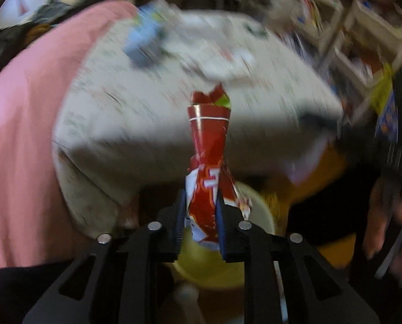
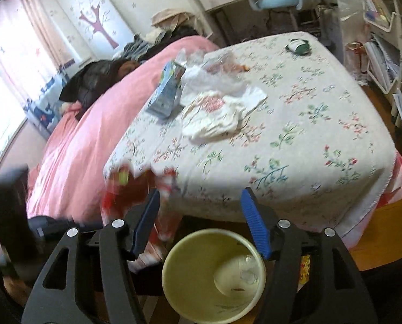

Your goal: Collect trash

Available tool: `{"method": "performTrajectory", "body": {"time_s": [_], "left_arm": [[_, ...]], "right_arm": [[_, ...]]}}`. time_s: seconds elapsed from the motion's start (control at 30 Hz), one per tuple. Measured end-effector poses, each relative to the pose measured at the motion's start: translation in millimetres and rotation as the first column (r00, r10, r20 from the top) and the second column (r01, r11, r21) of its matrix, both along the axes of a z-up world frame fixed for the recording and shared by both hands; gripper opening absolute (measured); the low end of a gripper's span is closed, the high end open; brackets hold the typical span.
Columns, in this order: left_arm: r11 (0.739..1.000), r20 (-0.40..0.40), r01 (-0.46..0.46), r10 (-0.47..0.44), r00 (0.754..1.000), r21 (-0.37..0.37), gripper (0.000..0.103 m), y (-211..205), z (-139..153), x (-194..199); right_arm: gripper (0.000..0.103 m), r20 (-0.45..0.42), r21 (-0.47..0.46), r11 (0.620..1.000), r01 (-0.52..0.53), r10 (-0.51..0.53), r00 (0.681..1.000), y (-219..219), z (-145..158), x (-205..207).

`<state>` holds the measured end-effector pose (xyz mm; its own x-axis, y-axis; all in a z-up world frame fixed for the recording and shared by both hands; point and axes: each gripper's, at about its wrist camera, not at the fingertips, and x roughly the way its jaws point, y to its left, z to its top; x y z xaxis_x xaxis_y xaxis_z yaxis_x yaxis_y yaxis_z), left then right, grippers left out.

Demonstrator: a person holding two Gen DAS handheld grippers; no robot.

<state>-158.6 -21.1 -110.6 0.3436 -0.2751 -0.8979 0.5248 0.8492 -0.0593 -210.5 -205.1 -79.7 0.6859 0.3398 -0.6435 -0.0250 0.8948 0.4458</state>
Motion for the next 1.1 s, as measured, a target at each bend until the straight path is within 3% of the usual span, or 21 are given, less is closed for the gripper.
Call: {"method": "performTrajectory", "body": {"time_s": [0.03, 0.1, 0.13, 0.2, 0.27, 0.4, 0.63, 0.77, 0.9, 1.1], "left_arm": [[0.999, -0.010, 0.028, -0.027, 1.000, 0.024, 0.029, -4.7, -4.0, -3.7], [0.994, 0.030, 0.062, -0.065, 0.997, 0.090, 0.055, -13.8, -5.2, -12.0], [0.991, 0.064, 0.069, -0.077, 0.995, 0.110, 0.058, -16.9, -2.6, -14.8], [0.994, 0.088, 0.064, -0.072, 0.993, 0.091, 0.066, -15.5, 3.1, -14.3], [0.999, 0.115, 0.021, -0.026, 0.993, 0.042, 0.067, -6.5, 11.4, -9.2], [0.992, 0.174, -0.107, 0.117, 0.978, -0.069, 0.080, 15.8, 27.6, 2.9], [0.926, 0.188, -0.293, 0.340, 0.921, -0.240, 0.083, 53.0, 44.3, 15.5], [0.897, 0.222, -0.338, 0.405, 0.887, -0.283, 0.085, 62.7, 51.7, 14.8], [0.887, 0.242, -0.356, 0.430, 0.870, -0.295, 0.086, 66.0, 55.9, 16.1], [0.890, 0.262, -0.356, 0.429, 0.865, -0.284, 0.086, 64.4, 56.0, 17.1]], "right_arm": [[0.064, 0.004, 0.002, 1.000, 0.007, -0.007, 1.000, -1.1, 0.4, 0.1], [0.066, 0.008, 0.008, 1.000, 0.019, -0.019, 1.000, -7.1, 0.3, -3.6], [0.067, 0.010, 0.011, 1.000, 0.023, -0.023, 1.000, -8.5, 0.6, -3.6], [0.067, 0.014, 0.013, 1.000, 0.028, -0.028, 1.000, -10.0, 0.4, -4.6], [0.067, 0.016, 0.014, 0.999, 0.031, -0.031, 0.999, -10.6, 0.1, -4.3], [0.067, 0.016, 0.009, 0.999, 0.032, -0.032, 0.999, -8.7, -0.5, -4.2], [0.067, 0.025, -0.010, 1.000, 0.025, -0.025, 0.999, -4.9, 0.6, -4.3], [0.067, 0.024, -0.018, 1.000, 0.022, -0.021, 0.999, -3.6, 0.2, -4.2], [0.067, 0.029, -0.034, 0.999, 0.014, -0.013, 0.999, -0.6, 1.0, -4.3], [0.067, 0.034, -0.051, 0.999, 0.004, -0.002, 0.999, 2.7, 1.7, -4.2]]}}
